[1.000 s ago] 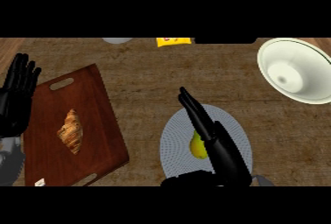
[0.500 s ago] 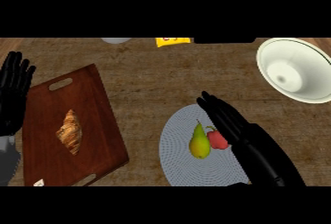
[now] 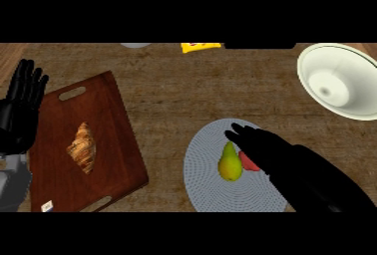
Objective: Pick the pear from the placemat and place it in the bowl
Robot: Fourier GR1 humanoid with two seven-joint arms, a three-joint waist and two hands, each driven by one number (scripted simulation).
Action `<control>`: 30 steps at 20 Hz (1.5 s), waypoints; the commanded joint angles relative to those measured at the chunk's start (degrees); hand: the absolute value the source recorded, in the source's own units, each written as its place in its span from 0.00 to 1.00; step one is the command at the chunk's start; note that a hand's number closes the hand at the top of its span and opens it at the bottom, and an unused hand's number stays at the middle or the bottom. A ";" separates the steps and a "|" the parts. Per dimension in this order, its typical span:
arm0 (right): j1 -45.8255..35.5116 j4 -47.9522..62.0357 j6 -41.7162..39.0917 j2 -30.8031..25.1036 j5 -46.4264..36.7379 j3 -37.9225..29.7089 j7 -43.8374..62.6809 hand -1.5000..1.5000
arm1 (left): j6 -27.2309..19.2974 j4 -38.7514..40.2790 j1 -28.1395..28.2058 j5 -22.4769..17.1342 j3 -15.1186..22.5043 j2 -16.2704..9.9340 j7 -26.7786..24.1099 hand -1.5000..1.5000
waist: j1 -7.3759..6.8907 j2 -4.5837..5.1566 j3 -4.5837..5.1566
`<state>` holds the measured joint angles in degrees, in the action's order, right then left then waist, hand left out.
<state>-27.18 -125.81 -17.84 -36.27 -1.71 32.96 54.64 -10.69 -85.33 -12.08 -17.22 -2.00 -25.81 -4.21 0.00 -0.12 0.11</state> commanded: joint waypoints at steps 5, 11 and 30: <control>-1.36 6.76 -8.29 2.32 1.49 -3.46 1.32 0.00 | 1.63 -0.08 -0.07 1.59 -1.21 1.01 0.29 0.50 | -0.23 0.14 -0.09; 1.45 9.69 -8.36 9.01 -6.70 0.10 0.06 0.00 | 2.43 -1.92 -1.79 1.70 -3.36 0.61 4.54 0.50 | -0.13 0.10 -0.10; 12.56 26.44 -7.70 16.26 -26.77 -3.44 -27.05 0.00 | 6.88 0.39 -1.87 4.44 -7.55 3.80 3.19 0.50 | -0.01 0.12 -0.11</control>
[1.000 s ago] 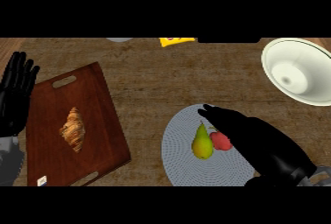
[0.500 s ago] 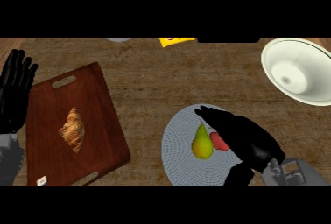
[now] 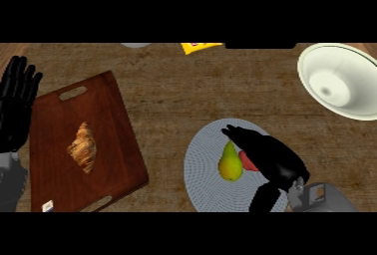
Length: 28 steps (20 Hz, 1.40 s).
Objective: Pick the pear from the placemat and place it in the bowl
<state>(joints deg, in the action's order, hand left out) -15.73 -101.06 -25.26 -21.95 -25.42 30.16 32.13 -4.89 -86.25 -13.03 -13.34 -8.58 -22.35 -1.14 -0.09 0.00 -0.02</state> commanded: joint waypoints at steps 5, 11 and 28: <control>-1.60 8.16 -1.88 3.62 -4.59 -3.95 -10.17 0.00 | 2.20 -1.21 -0.92 0.13 -2.98 -1.10 3.27 0.50 | -0.13 -0.01 0.00; 2.38 7.91 -2.31 7.95 -11.50 -2.46 -8.78 0.00 | 2.58 0.30 0.11 2.68 -2.80 2.32 -0.76 0.50 | 0.06 -0.02 0.02; 1.14 20.82 -0.62 14.85 -20.99 -6.67 -12.04 0.00 | 5.50 0.90 1.46 3.80 -5.12 3.27 -1.41 0.50 | 0.02 -0.04 0.02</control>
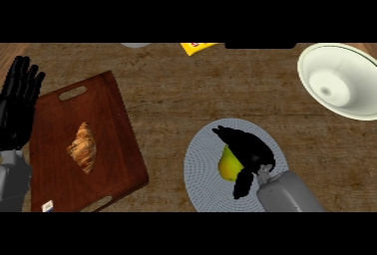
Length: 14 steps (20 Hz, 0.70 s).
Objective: Pick the pear from the placemat and place it in the bowl
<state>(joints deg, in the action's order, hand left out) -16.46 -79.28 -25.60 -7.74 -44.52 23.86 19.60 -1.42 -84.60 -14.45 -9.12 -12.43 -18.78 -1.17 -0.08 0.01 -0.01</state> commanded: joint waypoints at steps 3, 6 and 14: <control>-0.06 7.19 5.54 -1.69 -4.58 -1.13 -10.45 1.00 | 0.54 0.04 1.15 0.83 -0.43 1.11 -1.88 0.50 | -0.05 0.03 0.00; 0.23 2.44 6.84 1.64 -5.25 -1.27 -8.12 1.00 | 0.06 -1.64 0.10 0.85 -0.24 1.16 0.83 0.50 | 0.05 -0.03 0.00; -1.34 3.75 4.69 -14.19 -3.22 -10.74 -24.19 1.00 | 0.83 -3.42 2.90 0.98 -1.26 1.17 0.71 0.50 | 0.29 0.15 -0.02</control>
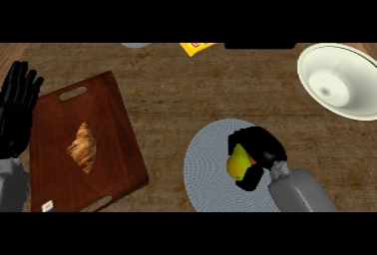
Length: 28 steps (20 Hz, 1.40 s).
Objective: Pick the pear from the placemat and place it in the bowl
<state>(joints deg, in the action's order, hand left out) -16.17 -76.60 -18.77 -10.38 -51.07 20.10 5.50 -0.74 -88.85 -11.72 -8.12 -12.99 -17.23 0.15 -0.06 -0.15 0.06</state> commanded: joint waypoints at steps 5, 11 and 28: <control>-3.48 8.02 -2.13 -28.13 2.55 -15.30 -16.98 1.00 | -0.43 -0.40 -0.19 -0.34 -0.79 0.15 -0.86 0.50 | 1.52 2.08 -0.64; -5.84 15.44 -0.39 -40.19 5.36 -22.86 -29.56 1.00 | -0.42 -0.56 -0.88 -0.68 -0.92 0.22 -0.95 0.50 | 0.43 2.83 -1.11; -14.90 36.27 -2.73 -55.91 20.26 -39.43 -63.69 1.00 | 0.26 0.04 -3.01 -0.55 1.04 0.99 -0.20 0.50 | -2.39 2.43 -1.07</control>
<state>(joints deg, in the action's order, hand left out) -29.02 -44.47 -16.83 -63.78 -34.55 -16.62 -48.43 -0.39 -89.12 -13.76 -8.87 -12.54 -16.50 -0.48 -2.38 2.45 -1.08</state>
